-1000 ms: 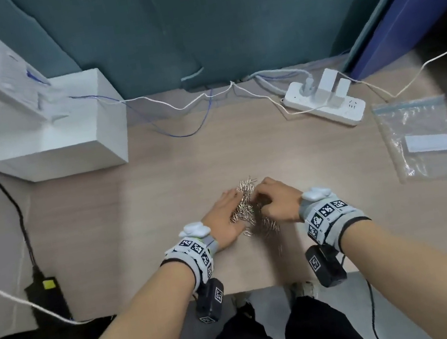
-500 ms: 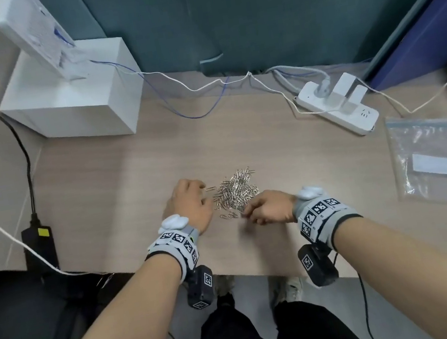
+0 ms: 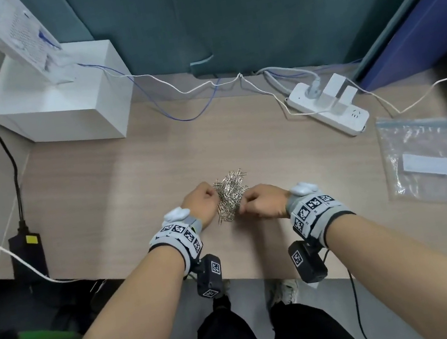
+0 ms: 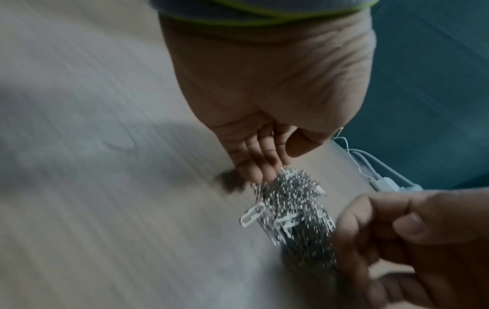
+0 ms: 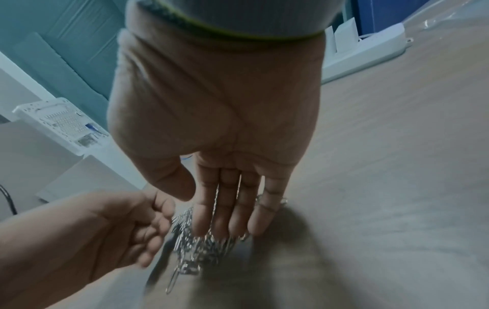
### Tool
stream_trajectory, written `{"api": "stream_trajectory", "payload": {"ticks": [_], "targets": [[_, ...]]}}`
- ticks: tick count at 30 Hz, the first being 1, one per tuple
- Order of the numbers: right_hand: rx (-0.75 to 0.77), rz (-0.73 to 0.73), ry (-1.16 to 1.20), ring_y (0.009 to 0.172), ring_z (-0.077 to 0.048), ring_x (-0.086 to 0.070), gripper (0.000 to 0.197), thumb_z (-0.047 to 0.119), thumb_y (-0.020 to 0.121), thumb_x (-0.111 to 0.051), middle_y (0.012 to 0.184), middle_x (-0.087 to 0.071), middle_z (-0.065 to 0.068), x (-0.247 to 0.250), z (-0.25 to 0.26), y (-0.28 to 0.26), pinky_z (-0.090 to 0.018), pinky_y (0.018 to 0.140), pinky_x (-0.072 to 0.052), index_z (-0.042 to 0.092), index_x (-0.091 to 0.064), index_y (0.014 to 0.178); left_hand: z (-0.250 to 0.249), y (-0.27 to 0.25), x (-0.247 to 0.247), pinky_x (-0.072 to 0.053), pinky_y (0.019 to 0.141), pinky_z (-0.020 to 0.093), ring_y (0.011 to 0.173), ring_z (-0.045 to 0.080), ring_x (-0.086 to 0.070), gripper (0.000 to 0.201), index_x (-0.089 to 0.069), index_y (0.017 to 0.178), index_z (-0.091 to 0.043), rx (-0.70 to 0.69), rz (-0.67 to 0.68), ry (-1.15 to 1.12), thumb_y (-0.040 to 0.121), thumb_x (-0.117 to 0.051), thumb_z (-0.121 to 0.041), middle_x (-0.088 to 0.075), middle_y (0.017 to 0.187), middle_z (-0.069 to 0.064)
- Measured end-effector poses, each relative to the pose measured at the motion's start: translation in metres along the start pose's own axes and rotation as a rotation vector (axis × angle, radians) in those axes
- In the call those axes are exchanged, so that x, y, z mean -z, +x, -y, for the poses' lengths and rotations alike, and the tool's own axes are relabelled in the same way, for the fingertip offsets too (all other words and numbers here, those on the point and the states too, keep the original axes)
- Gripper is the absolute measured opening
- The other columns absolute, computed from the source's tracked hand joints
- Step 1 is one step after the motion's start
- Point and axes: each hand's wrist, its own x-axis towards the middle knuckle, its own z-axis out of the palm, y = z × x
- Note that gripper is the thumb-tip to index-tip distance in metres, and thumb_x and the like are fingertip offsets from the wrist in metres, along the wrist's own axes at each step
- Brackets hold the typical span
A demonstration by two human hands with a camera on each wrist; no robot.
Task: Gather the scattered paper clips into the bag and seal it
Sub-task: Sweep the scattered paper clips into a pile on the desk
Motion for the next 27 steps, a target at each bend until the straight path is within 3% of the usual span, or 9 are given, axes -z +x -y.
{"api": "stream_trajectory", "payload": {"ticks": [5,7,9,12,14,17,21,24,27], "targets": [[-0.120,0.153,0.012,0.063,-0.017,-0.057,0.014,0.023,0.079,-0.063,0.073,-0.068,-0.001,0.005,0.001,0.000,-0.025,0.053,-0.043,0.015,-0.074,0.083,-0.015,-0.010,0.012,-0.044,0.047,0.023,0.052,0.022,-0.053,0.013,-0.055,0.079,-0.008,0.201,0.390,-0.279,0.088,-0.047,-0.002,-0.057,0.072,0.018],[-0.115,0.131,0.039,0.061,-0.017,-0.053,0.038,0.035,0.065,-0.062,0.074,-0.066,-0.004,0.000,-0.001,0.002,-0.023,0.048,-0.039,0.010,-0.075,0.091,-0.015,-0.013,0.009,-0.046,0.050,0.023,0.057,0.022,-0.055,0.008,-0.057,0.082,-0.007,0.196,0.477,-0.247,0.084,-0.050,-0.008,-0.059,0.077,0.020],[-0.071,0.089,0.035,0.063,-0.018,-0.054,0.047,0.040,0.062,-0.060,0.075,-0.067,-0.004,0.001,-0.001,0.005,-0.023,0.050,-0.040,0.010,-0.075,0.095,-0.018,-0.010,0.007,-0.047,0.049,0.023,0.057,0.023,-0.058,0.012,-0.059,0.083,-0.006,0.170,0.439,-0.292,0.090,-0.049,-0.005,-0.062,0.077,0.020],[-0.003,-0.037,0.034,0.071,-0.019,-0.060,0.020,0.028,0.084,-0.065,0.076,-0.068,0.001,0.012,0.004,0.013,-0.031,0.064,-0.050,0.012,-0.074,0.092,-0.022,0.001,0.012,-0.043,0.049,0.025,0.057,0.022,-0.056,0.018,-0.062,0.079,-0.009,0.079,0.313,-0.355,0.092,-0.049,-0.007,-0.065,0.075,0.014],[0.038,-0.172,0.027,0.089,-0.021,-0.064,0.012,0.021,0.087,-0.063,0.091,-0.069,0.003,0.022,0.008,0.016,-0.036,0.086,-0.052,0.018,-0.072,0.094,-0.026,0.011,0.022,-0.045,0.061,0.031,0.068,0.019,-0.060,0.015,-0.067,0.080,-0.017,-0.047,0.121,-0.207,0.085,-0.053,-0.017,-0.071,0.080,0.003],[0.038,-0.323,-0.075,0.109,-0.017,-0.052,0.038,0.021,0.086,-0.061,0.118,-0.055,0.002,0.032,0.013,0.024,-0.032,0.099,-0.044,0.026,-0.064,0.124,-0.025,0.026,0.031,-0.048,0.082,0.031,0.087,0.017,-0.060,0.017,-0.069,0.095,-0.023,-0.148,-0.072,0.125,0.086,-0.055,-0.018,-0.063,0.099,-0.004],[-0.007,-0.231,-0.223,0.133,-0.024,-0.037,0.064,0.026,0.080,-0.056,0.142,-0.044,-0.001,0.023,0.022,0.028,-0.044,0.113,-0.037,0.032,-0.050,0.143,-0.018,0.028,0.018,-0.051,0.087,0.032,0.091,0.021,-0.064,0.026,-0.070,0.102,-0.024,-0.155,-0.038,0.217,0.087,-0.053,-0.010,-0.062,0.108,0.001],[0.026,-0.194,-0.193,0.136,-0.025,-0.036,0.061,0.018,0.084,-0.060,0.142,-0.045,-0.003,0.015,0.027,0.027,-0.036,0.115,-0.033,0.027,-0.052,0.144,-0.019,0.023,0.010,-0.052,0.087,0.030,0.091,0.018,-0.065,0.032,-0.071,0.098,-0.026,-0.214,-0.006,0.198,0.085,-0.053,-0.004,-0.063,0.103,-0.002],[0.022,-0.279,-0.149,0.133,-0.024,-0.037,0.063,0.018,0.079,-0.058,0.140,-0.045,0.000,0.019,0.023,0.026,-0.042,0.111,-0.037,0.030,-0.052,0.141,-0.024,0.031,0.010,-0.052,0.090,0.035,0.095,0.021,-0.063,0.038,-0.069,0.106,-0.025,-0.287,-0.064,0.203,0.085,-0.050,0.000,-0.060,0.108,0.000]]}}
